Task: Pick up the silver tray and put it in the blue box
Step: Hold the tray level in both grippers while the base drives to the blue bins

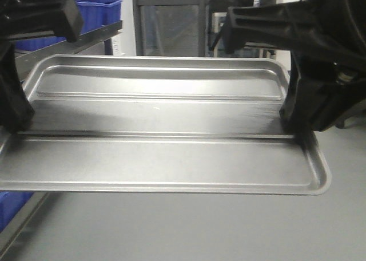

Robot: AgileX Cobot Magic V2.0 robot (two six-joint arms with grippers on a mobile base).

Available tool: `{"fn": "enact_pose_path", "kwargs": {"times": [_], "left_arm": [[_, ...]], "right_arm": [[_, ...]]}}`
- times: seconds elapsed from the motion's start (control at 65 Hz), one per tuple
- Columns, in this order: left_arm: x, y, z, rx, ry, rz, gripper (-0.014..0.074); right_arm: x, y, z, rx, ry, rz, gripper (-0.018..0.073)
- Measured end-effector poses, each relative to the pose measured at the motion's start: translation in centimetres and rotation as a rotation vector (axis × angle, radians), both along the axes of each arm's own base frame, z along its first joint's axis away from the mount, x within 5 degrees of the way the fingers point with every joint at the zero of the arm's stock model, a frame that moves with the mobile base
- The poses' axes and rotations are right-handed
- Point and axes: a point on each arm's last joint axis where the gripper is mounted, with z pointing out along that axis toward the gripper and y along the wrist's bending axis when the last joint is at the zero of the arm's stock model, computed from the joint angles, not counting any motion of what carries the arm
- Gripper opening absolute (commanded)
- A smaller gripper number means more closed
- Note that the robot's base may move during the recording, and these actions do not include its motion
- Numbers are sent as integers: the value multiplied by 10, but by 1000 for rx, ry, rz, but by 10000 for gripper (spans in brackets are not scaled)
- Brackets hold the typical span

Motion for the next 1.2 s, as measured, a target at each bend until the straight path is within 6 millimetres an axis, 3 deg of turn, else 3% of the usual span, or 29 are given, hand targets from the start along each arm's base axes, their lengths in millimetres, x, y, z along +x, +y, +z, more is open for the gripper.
{"fn": "enact_pose_path", "kwargs": {"times": [1.199], "left_arm": [[-1, 0, 0, -7, 13, 5, -104]], "right_arm": [[0, 0, 0, -3, 1, -1, 52]]}}
